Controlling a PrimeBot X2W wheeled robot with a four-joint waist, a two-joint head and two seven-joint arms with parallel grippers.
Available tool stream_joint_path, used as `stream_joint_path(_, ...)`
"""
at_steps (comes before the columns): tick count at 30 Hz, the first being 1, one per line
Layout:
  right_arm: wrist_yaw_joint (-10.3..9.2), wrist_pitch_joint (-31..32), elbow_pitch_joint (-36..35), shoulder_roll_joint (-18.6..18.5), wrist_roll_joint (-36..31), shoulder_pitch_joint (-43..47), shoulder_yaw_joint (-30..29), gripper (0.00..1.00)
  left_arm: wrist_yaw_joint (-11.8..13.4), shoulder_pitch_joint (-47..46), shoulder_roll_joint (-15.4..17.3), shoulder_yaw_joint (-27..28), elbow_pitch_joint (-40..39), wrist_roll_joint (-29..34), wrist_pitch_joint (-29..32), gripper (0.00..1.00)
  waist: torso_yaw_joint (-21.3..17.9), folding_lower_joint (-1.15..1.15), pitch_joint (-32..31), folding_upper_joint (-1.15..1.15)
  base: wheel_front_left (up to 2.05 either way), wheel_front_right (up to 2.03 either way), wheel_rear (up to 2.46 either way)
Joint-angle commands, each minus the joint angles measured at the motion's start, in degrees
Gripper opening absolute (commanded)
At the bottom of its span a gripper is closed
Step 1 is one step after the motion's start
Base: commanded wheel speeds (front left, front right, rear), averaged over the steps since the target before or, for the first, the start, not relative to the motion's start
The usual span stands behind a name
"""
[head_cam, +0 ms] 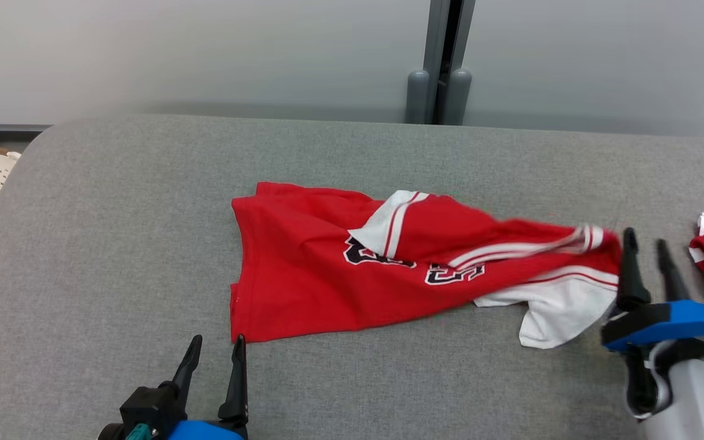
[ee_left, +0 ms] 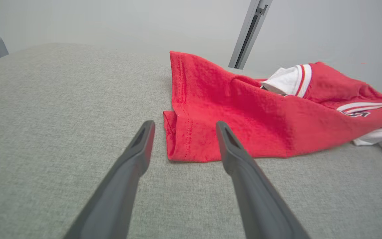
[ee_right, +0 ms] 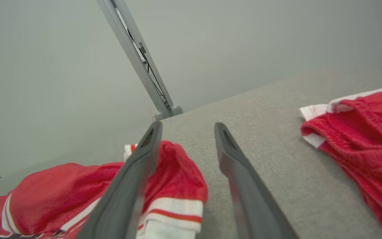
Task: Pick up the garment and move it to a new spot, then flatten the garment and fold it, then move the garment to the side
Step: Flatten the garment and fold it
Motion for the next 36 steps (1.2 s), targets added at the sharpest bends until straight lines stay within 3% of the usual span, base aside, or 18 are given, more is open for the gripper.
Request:
stream_joint_path(1,0.01,-0.02,0.61,-0.13,-1.67,-0.36,-1.92,1.0,-0.17,-0.82,-0.04,-0.02,0.17,0.18,-0.15,1.0,0.08,0.0,0.19,0.0,0.0,0.0,0.0)
stream_joint_path(3,0.02,-0.02,1.71,-0.11,-5.51,-0.34,-5.56,1.0,-0.17,-1.08,-0.04,0.22,0.23,0.51,-0.15,1.0,-0.36,0.0,0.46,0.0,0.0,0.0,0.0)
stream_joint_path(6,0.01,-0.02,1.1,-0.14,-7.29,-0.4,-5.26,1.0,-0.17,-1.18,-0.03,0.59,0.32,0.6,-0.15,1.0,-1.02,0.0,0.75,0.0,0.0,0.0,0.0)
stream_joint_path(19,0.01,-0.02,-9.33,-0.2,-8.79,8.2,8.01,1.0,-0.17,-4.83,-0.05,1.19,3.61,0.26,-0.15,1.0,-2.17,0.0,2.85,0.0,0.0,0.0,0.0)
stream_joint_path(36,0.01,-0.02,-10.79,-0.17,-8.48,8.66,11.62,1.0,-0.16,-14.6,1.92,-2.16,14.72,-3.35,-0.15,1.0,-4.14,0.0,7.62,0.0,0.0,0.0,0.0)
